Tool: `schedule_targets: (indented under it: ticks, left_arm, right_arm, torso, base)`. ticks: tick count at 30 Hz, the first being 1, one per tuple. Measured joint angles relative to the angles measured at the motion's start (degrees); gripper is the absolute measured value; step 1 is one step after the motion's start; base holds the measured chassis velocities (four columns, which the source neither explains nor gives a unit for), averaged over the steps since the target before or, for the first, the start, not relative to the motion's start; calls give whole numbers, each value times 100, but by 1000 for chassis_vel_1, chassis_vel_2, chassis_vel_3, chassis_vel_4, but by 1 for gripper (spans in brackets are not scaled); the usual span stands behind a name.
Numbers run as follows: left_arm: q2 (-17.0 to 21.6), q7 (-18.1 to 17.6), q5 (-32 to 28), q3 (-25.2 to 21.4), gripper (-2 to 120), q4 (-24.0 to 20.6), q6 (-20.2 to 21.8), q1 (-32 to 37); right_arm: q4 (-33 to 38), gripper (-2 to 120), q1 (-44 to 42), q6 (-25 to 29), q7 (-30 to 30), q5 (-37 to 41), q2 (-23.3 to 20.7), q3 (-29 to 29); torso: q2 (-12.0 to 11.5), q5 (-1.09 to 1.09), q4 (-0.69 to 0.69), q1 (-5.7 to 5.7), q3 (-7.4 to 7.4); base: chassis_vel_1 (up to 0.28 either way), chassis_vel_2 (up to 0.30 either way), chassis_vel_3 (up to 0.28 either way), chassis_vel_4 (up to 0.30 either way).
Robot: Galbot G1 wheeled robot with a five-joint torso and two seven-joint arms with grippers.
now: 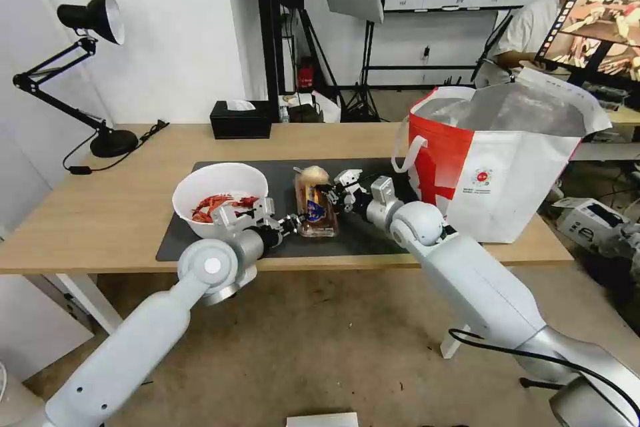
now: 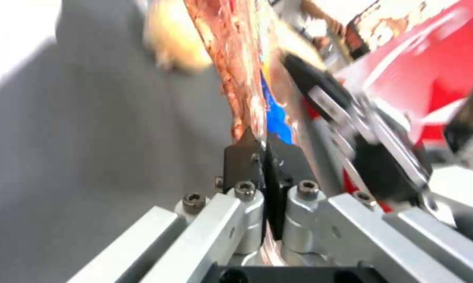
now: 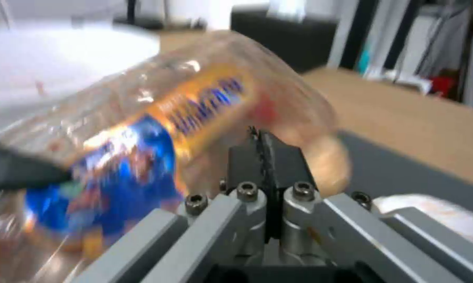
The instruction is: Pick up the trash from the table and place it into the takeout bag.
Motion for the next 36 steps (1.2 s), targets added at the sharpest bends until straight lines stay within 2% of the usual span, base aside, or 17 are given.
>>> schedule_targets:
  ticks: [3,6,7,10,13,15,17,19,22,23,26,27,30,31,34,35,36]
  left_arm:
    - [37,10,150,-165,0,-146,-84,3]
    - [80,13,271,-381,0,-306,-195,8]
    - [80,13,271,-381,0,-306,-195,8]
    - [198,30,392,-501,0,-362,-276,-29]
    - [293,44,471,-517,0,-385,-341,-95]
    - [375,81,522,-523,0,-412,-406,-169]
    - [461,148,580,-526,0,-467,-463,-338]
    - [477,168,596,-519,0,-476,-488,-423]
    - [490,265,734,-303,0,-387,-592,-819]
    - [490,265,734,-303,0,-387,-592,-819]
    - [393,365,934,110,0,-147,-725,-1419]
    - [393,365,934,110,0,-147,-725,-1419]
    - [112,412,1149,685,0,248,-915,-2262]
    - [112,412,1149,685,0,248,-915,-2262]
    - [-458,365,1415,1333,0,806,-1129,-3134]
    - [-458,365,1415,1333,0,806,-1129,-3134]
    - [-654,312,1489,1494,0,988,-1170,-3349]
  right_arm:
    - [410,0,-319,171,181,254,-176,291]
    - [1107,0,-860,483,473,717,-451,702]
    - [1107,0,-860,483,473,717,-451,702]
    - [1796,0,-1603,779,650,897,-688,1241]
    - [2132,0,-2041,909,733,899,-789,1544]
    - [2359,2,-2375,1012,774,870,-865,1774]
    - [2653,14,-2885,1166,809,706,-1002,2089]
    - [2738,17,-3061,1224,815,633,-1041,2218]
    - [2981,32,-3754,1469,886,426,-1095,2571]
    - [2981,32,-3754,1469,886,426,-1095,2571]
    - [3087,47,-4331,2017,1133,-123,-980,2724]
    - [3087,47,-4331,2017,1133,-123,-980,2724]
    - [3250,60,-4922,2433,1397,-754,-711,2905]
    - [3250,60,-4922,2433,1397,-754,-711,2905]
    - [3452,76,-5619,2658,1464,-1196,-435,3212]
    - [3452,76,-5619,2658,1464,-1196,-435,3212]
    - [3484,80,-5774,2692,1471,-1248,-382,3275]
  torso:
    - [0,1,-1,0,0]
    - [1,-1,-1,0,0]
    - [1,-1,-1,0,0]
    - [1,-2,-1,0,0]
    - [1,0,-1,-1,0]
    - [1,-1,-2,0,0]
    - [1,0,-1,-1,0]
    - [2,-1,0,-1,-1]
    - [1,0,-1,-1,-1]
    - [1,0,-1,-1,-1]
    - [1,0,0,-1,0]
    - [1,0,0,-1,0]
    - [1,0,1,0,0]
    - [1,0,1,0,0]
    - [1,1,-1,0,0]
    - [1,1,-1,0,0]
    - [0,0,-3,0,0]
  base:
    - [0,0,0,0]
    - [0,0,0,0]
    - [0,0,0,0]
    - [0,0,0,0]
    - [0,0,0,0]
    - [0,0,0,0]
    - [0,0,0,0]
    - [0,0,0,0]
    - [0,0,0,0]
    - [0,0,0,0]
    - [0,0,0,0]
    - [0,0,0,0]
    - [0,0,0,0]
    - [0,0,0,0]
    - [0,0,0,0]
    - [0,0,0,0]
    - [0,0,0,0]
